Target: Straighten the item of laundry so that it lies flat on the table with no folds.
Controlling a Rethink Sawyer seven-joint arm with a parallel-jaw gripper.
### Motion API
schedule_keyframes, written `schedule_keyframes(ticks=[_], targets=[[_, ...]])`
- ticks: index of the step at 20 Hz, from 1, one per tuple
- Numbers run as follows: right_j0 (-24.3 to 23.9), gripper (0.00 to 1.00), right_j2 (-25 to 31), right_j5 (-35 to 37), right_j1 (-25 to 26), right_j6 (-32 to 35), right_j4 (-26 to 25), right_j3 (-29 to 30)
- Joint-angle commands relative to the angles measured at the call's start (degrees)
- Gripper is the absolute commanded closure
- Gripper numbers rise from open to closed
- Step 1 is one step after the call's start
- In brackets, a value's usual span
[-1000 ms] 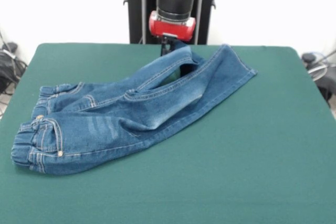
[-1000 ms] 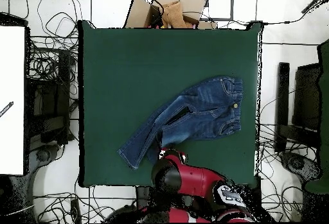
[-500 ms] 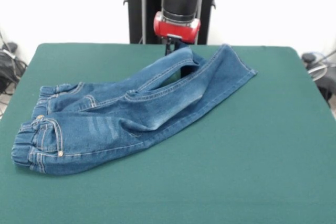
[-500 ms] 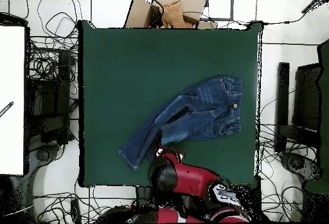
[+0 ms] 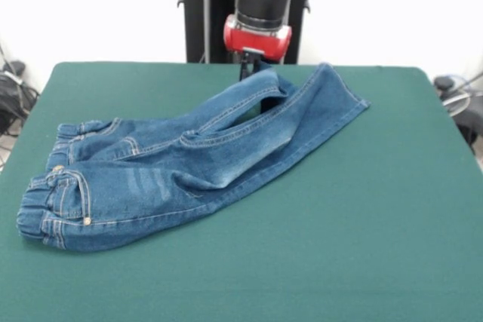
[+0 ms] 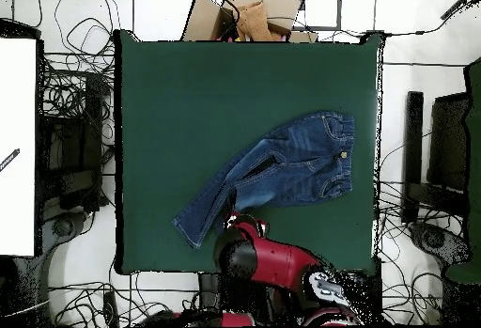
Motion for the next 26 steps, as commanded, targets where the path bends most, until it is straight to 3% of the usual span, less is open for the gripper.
schedule_keyframes(ticks=[1, 13, 26], targets=[[-0.6, 1.00, 2.3, 5.6, -6.7, 12.1, 3.2, 3.9], [-1.2, 1.00, 2.7, 6.6, -9.0, 11.7, 3.9, 5.5], [6.5, 1.00, 0.9, 7.9, -9.8, 14.2, 10.0, 6.4]])
